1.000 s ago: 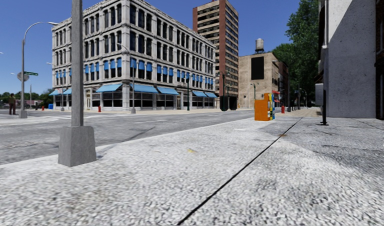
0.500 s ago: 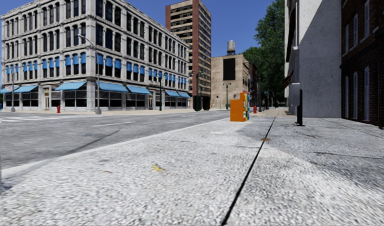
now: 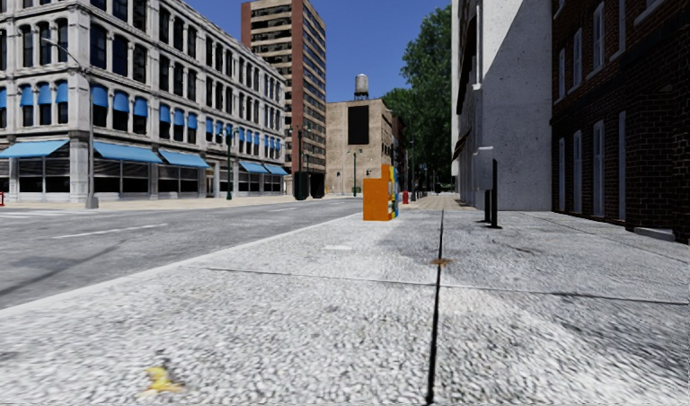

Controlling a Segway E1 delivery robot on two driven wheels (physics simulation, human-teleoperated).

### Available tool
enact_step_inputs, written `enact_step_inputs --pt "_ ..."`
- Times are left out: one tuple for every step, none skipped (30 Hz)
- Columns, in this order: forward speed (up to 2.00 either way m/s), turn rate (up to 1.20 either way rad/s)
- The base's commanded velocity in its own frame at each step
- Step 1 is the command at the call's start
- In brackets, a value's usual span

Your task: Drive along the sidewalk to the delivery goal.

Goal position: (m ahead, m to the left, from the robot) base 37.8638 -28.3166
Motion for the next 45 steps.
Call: enact_step_inputs --pt "1.81 -0.42" --pt "1.81 -0.42" --pt "1.81 -0.42" --pt "1.81 -0.31" --pt "1.81 -0.29" --pt "1.81 -0.29" --pt "1.85 -0.28" --pt "1.91 -0.28" --pt "1.92 -0.27" --pt "1.92 -0.27" --pt "1.93 -0.27" --pt "2.00 -0.10" --pt "2.00 0.00" --pt "2.00 0.00" --pt "2.00 0.00" --pt "2.00 0.00" --pt "2.00 0.00" --pt "2.00 0.00" --pt "2.00 -0.06" --pt "2.00 -0.21" --pt "2.00 -0.21" --pt "2.00 -0.26" --pt "2.00 -0.28" --pt "2.00 -0.28" --pt "2.00 -0.28" --pt "2.00 -0.28" --pt "2.00 -0.29" --pt "2.00 -0.31" --pt "2.00 -0.31" --pt "2.00 -0.42" --pt "2.00 -0.48" --pt "2.00 -0.49" --pt "2.00 -0.49" --pt "2.00 -0.49" --pt "2.00 -0.50" --pt "2.00 -0.50" --pt "2.00 -0.50" --pt "2.00 -0.46" --pt "2.00 -0.32" --pt "2.00 -0.32" --pt "2.00 -0.27" --pt "2.00 -0.24" --pt "2.00 -0.10" --pt "2.00 -0.10" --pt "2.00 0.00"
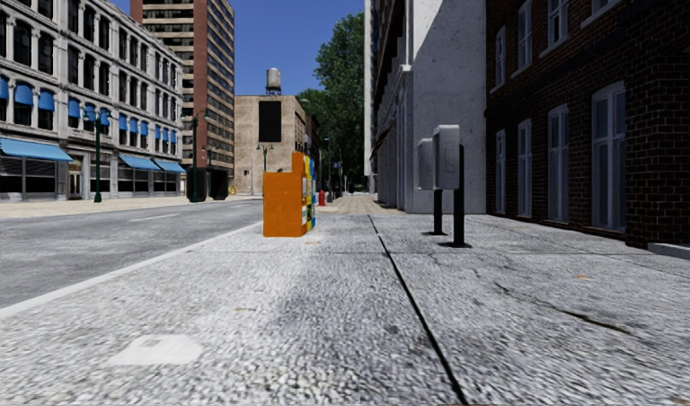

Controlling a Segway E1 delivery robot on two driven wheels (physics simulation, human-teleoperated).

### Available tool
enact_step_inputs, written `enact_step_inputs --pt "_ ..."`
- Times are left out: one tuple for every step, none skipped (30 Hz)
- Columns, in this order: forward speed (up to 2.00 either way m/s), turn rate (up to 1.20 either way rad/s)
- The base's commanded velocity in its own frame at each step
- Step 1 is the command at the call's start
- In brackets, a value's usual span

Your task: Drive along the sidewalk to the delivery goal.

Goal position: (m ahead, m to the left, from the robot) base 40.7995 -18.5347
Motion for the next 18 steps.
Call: enact_step_inputs --pt "2.00 0.00" --pt "2.00 0.00" --pt "2.00 0.00" --pt "2.00 0.00" --pt "2.00 0.00" --pt "2.00 0.00" --pt "2.00 0.00" --pt "2.00 0.00" --pt "2.00 0.00" --pt "2.00 0.00" --pt "2.00 0.00" --pt "2.00 0.00" --pt "2.00 0.00" --pt "2.00 0.00" --pt "2.00 0.00" --pt "2.00 0.00" --pt "2.00 0.00" --pt "2.00 0.00"
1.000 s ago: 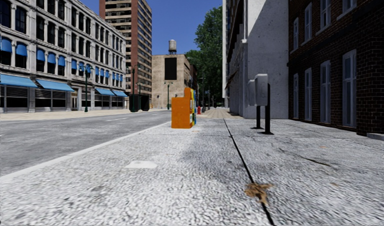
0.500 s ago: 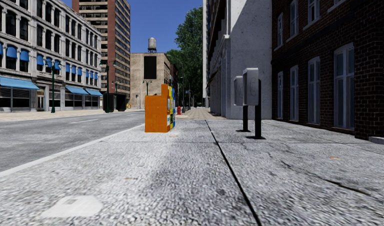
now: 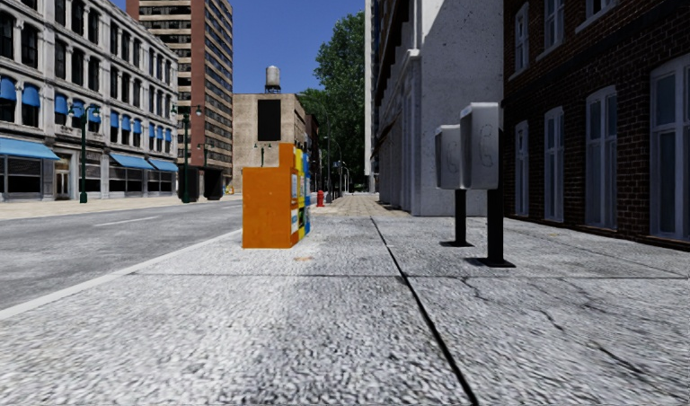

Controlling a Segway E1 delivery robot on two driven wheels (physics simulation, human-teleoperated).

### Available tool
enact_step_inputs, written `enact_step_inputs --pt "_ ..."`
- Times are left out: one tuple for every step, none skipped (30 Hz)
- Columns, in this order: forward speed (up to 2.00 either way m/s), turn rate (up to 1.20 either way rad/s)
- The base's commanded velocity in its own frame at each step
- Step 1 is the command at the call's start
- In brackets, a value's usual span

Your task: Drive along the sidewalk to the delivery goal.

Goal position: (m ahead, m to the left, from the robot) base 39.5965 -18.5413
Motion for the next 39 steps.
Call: enact_step_inputs --pt "2.00 0.00" --pt "2.00 -0.01" --pt "2.00 -0.01" --pt "2.00 -0.12" --pt "2.00 -0.20" --pt "2.00 -0.20" --pt "2.00 -0.26" --pt "2.00 -0.27" --pt "2.00 -0.27" --pt "2.00 -0.27" --pt "2.00 -0.27" --pt "2.00 -0.21" --pt "2.00 -0.02" --pt "2.00 -0.02" --pt "2.00 0.00" --pt "2.00 0.00" --pt "2.00 0.00" --pt "2.00 0.00" --pt "2.00 0.00" --pt "2.00 0.00" --pt "2.00 0.00" --pt "2.00 0.00" --pt "2.00 0.00" --pt "2.00 0.00" --pt "2.00 0.00" --pt "2.00 0.00" --pt "2.00 0.00" --pt "2.00 0.00" --pt "2.00 0.00" --pt "2.00 0.00" --pt "2.00 0.00" --pt "2.00 0.00" --pt "2.00 0.00" --pt "2.00 0.00" --pt "2.00 0.00" --pt "2.00 0.00" --pt "2.00 0.00" --pt "2.00 0.00" --pt "2.00 0.00"
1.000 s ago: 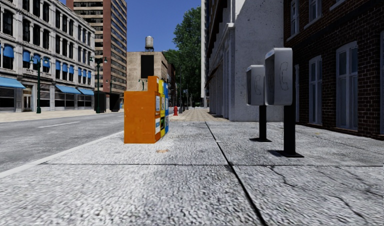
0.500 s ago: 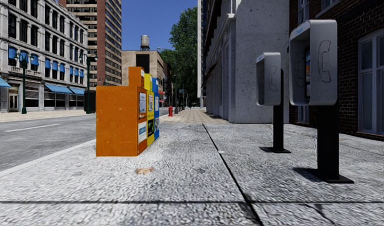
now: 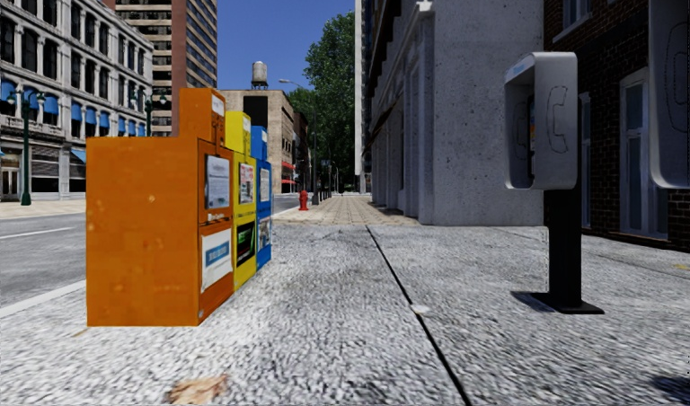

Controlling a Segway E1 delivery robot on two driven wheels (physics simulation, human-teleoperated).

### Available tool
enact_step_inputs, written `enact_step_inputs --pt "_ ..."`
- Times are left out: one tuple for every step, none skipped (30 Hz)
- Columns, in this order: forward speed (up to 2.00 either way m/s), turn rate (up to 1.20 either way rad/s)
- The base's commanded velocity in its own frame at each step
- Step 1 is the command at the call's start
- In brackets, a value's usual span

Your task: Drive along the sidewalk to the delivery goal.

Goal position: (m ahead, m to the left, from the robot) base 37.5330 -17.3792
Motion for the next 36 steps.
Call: enact_step_inputs --pt "2.00 0.00" --pt "2.00 0.00" --pt "2.00 0.00" --pt "2.00 0.00" --pt "2.00 0.00" --pt "2.00 0.00" --pt "2.00 -0.16" --pt "2.00 -0.16" --pt "2.00 -0.35" --pt "2.00 -0.41" --pt "2.00 -0.41" --pt "2.00 -0.38" --pt "2.00 -0.18" --pt "2.00 0.00" --pt "2.00 0.00" --pt "2.00 0.00" --pt "2.00 0.00" --pt "2.00 0.00" --pt "2.00 0.00" --pt "2.00 0.00" --pt "2.00 0.00" --pt "2.00 0.00" --pt "2.00 0.00" --pt "2.00 0.00" --pt "2.00 0.00" --pt "2.00 0.00" --pt "2.00 0.00" --pt "2.00 0.00" --pt "2.00 0.00" --pt "2.00 0.00" --pt "2.00 0.00" --pt "2.00 0.00" --pt "2.00 0.00" --pt "2.00 0.00" --pt "2.00 0.00" --pt "2.00 0.00"
